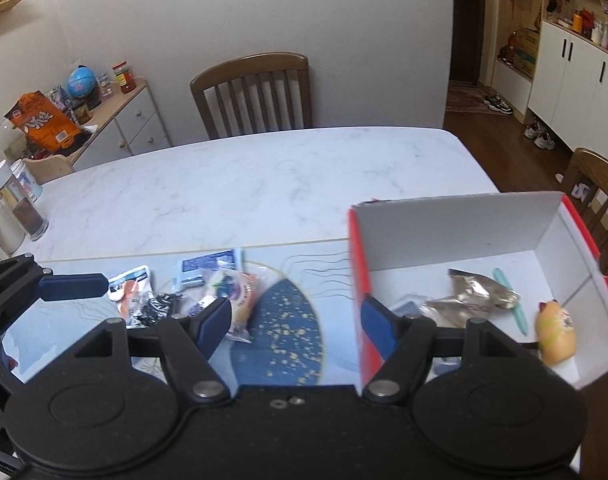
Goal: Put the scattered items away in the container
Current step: 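Lift both grippers out of the shoebox and move back over the table, then lower the right gripper onto the blueberry bread bag while the left gripper closes on the black seaweed packet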
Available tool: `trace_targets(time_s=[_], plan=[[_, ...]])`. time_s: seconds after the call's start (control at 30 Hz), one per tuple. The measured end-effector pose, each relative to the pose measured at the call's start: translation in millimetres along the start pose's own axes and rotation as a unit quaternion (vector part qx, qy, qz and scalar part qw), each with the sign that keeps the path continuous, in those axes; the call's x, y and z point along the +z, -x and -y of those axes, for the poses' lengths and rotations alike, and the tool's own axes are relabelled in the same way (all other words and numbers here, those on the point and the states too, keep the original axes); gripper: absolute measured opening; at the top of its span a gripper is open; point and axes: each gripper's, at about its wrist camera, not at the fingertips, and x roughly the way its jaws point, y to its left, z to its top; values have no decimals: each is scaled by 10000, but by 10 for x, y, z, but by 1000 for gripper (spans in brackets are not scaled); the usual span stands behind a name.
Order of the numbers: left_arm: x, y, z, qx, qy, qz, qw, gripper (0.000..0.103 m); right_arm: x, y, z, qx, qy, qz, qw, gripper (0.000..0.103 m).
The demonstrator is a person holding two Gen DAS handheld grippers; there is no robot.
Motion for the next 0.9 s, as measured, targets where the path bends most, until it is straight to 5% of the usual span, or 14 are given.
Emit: trace_targets(time_s=[0.53,0.9], plan=[[-348,-47,-649,287,409,-99,9987,103,17,-488,-464,164,92,-278,9994,71],[-520,-411,-914,377,474,-290,9977,102,44,-896,-605,253,104,-512,9983,71]])
